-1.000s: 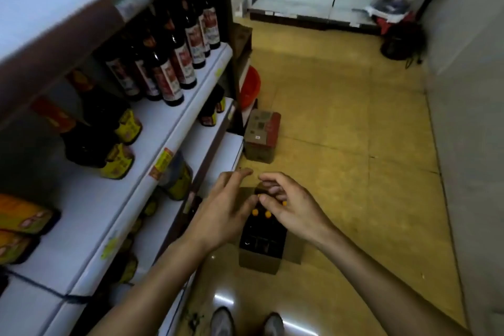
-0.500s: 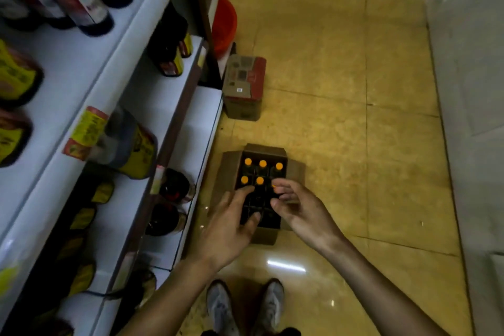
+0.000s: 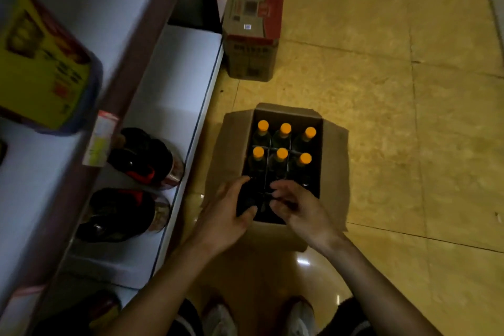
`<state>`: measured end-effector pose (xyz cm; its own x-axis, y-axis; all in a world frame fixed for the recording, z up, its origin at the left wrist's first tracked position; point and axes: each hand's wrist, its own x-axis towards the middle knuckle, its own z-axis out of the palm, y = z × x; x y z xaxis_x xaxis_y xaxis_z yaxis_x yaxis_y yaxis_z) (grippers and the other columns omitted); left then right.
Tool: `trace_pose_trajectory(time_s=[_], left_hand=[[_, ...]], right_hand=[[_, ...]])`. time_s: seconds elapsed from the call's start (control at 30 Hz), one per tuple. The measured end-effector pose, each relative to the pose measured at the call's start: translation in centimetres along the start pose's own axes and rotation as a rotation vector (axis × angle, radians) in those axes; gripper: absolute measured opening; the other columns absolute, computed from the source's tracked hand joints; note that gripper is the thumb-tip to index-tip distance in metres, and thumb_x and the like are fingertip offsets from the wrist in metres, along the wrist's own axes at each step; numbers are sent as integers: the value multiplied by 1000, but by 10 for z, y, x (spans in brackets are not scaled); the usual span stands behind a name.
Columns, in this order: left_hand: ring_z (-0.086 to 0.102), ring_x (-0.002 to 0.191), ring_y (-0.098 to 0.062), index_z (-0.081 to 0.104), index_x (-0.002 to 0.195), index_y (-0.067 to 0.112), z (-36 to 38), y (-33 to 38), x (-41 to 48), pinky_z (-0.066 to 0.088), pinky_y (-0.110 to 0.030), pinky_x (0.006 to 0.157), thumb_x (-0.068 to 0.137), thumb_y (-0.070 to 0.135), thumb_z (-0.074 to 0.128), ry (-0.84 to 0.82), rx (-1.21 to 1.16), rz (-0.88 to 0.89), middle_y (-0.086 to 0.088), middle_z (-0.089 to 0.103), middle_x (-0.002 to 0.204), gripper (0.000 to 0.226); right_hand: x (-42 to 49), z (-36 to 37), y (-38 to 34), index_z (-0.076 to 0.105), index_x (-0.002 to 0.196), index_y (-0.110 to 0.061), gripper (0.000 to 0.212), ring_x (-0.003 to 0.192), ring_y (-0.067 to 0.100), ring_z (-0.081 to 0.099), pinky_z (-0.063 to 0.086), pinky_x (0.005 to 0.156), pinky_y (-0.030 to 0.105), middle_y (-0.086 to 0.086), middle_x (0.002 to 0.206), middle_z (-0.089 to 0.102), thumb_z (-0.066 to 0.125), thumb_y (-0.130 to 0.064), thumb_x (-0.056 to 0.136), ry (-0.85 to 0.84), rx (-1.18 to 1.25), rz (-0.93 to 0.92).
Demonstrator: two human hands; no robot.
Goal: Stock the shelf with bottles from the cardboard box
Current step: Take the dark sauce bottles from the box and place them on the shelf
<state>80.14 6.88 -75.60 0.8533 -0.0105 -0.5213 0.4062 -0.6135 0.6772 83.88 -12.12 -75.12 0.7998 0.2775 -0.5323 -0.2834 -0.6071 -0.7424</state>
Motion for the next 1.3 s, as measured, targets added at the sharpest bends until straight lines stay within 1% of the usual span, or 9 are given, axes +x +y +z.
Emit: trace_pose_trajectory(time_s=[0.1,0.2,0.37,0.5,0.77,0.87,0.93,1.07,1.3], left_hand=[[54,131,-19,37,151,38,13,-25,42,53,-45,104,100,28,62,99,22,24,4,43,150,58],[55,125,-17,43,148,36,21,-39,73,51,-39,103,102,28,58,203,23,64,3,48,141,49],[55,111,-9,53,140,29,43,-59,99,40,-2,75,102,19,58,197,-63,112,6,50,121,39],[54,103,-7,52,140,30,44,-63,112,46,-19,80,103,24,57,67,-61,169,7,52,116,37],[58,107,-12,52,141,25,38,-57,95,50,-22,84,105,15,51,31,9,153,2,57,121,37],[52,97,-3,52,142,25,38,-58,99,44,-3,67,105,13,51,14,62,173,3,54,122,39],[51,95,-1,52,142,26,38,-54,100,41,-4,61,105,13,51,14,101,179,4,55,124,39],[57,98,-8,53,142,28,40,-52,105,43,-12,68,103,13,54,15,187,212,3,61,121,41],[59,100,-6,57,134,32,31,-62,112,43,-3,66,104,10,51,-42,91,205,4,62,116,38]], right_hand=[[39,17,31,56,131,-32,32,107,0,59,47,86,12,-14,116,60,61,-27,100,-85,-122,-21],[68,31,53,51,138,-32,38,120,10,60,48,100,28,-7,127,61,59,-35,101,-190,-275,-39],[89,48,72,40,149,-25,48,130,22,55,45,103,35,4,144,56,53,-35,104,-368,-597,-135],[107,54,77,39,148,-19,51,132,27,53,43,102,34,9,146,54,53,-38,103,-386,-792,-212],[112,66,96,42,147,-28,51,131,23,52,41,96,27,7,143,54,60,-37,100,-310,-650,-245],[122,70,107,46,145,-31,51,130,25,50,40,99,29,9,139,51,62,-41,98,-285,-585,-221],[126,73,110,47,145,-32,51,131,24,48,40,102,31,8,139,49,64,-42,97,-281,-554,-230],[132,78,114,51,143,-29,51,134,24,45,39,104,32,7,143,47,65,-42,95,-249,-543,-277],[131,73,109,61,126,-22,34,118,20,56,45,96,33,1,126,63,67,-36,95,-230,-460,-313]])
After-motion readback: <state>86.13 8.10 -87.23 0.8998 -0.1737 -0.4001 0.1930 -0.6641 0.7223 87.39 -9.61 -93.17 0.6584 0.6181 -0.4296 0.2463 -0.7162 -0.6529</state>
